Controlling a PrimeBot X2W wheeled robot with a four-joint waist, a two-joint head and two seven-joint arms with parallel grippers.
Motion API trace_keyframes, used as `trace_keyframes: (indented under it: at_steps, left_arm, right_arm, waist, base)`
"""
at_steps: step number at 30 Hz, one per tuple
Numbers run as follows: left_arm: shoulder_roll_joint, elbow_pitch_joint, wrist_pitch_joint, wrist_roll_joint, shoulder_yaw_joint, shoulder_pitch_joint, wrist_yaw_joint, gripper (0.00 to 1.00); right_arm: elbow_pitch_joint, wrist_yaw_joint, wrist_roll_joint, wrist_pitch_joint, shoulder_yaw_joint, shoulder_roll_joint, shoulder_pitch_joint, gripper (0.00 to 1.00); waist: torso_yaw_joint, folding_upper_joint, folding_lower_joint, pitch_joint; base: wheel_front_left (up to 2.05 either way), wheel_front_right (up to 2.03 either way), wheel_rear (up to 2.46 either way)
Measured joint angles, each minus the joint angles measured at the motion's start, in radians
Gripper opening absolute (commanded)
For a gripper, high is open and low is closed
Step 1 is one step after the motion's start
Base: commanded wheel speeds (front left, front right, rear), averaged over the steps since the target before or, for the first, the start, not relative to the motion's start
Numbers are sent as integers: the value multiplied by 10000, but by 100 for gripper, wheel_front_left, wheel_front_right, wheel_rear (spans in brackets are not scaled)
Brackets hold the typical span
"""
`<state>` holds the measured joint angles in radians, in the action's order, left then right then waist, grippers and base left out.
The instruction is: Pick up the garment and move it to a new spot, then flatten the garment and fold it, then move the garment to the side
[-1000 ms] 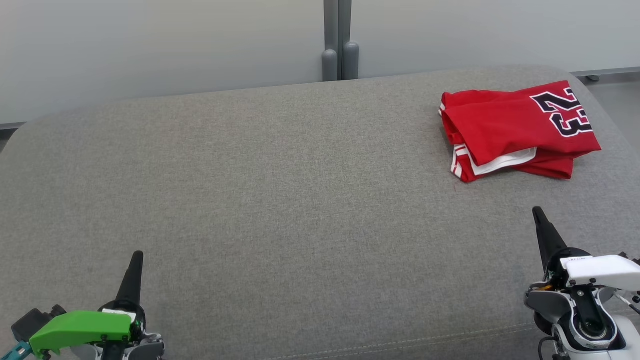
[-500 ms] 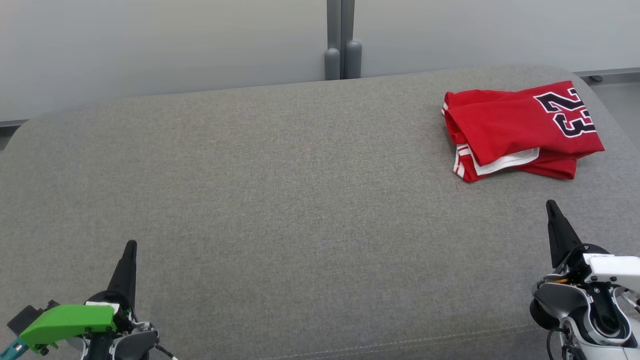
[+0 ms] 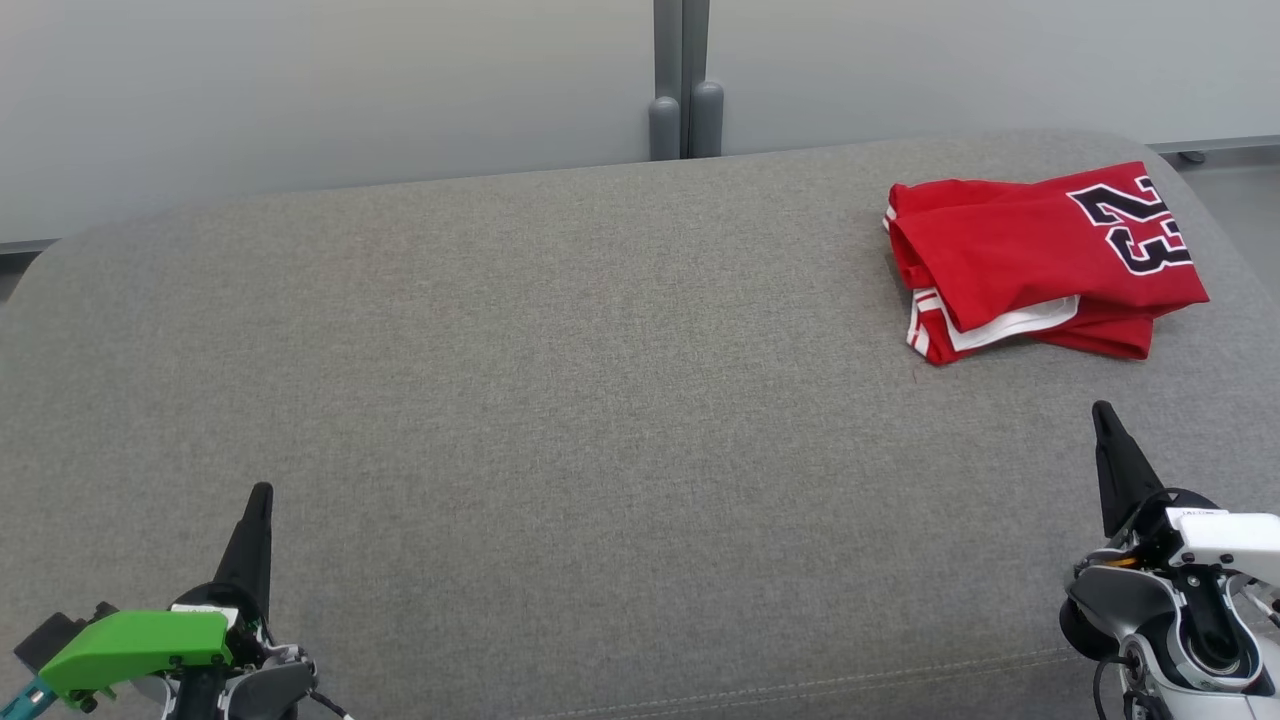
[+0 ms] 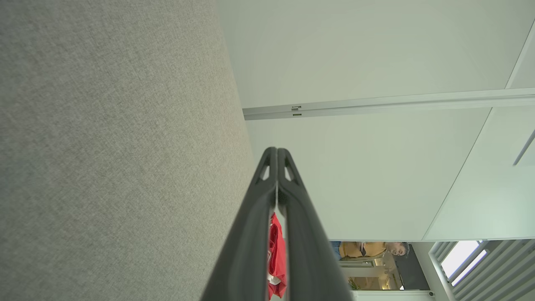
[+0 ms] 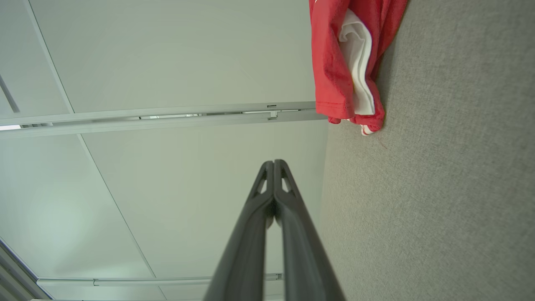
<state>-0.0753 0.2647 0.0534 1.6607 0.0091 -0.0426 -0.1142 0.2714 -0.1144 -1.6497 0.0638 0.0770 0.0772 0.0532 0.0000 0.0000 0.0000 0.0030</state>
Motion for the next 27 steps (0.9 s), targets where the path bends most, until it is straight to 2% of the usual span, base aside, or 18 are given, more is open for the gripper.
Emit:
trace_keyframes:
  at_steps: [27]
  left_arm:
    - [0,104,44,0,31,-44,-13,0]
  right_arm:
    - [69,-2,0,0,27,-10,10,0]
  waist:
    - [0,0,0,-4]
  base:
    - [0,0,0]
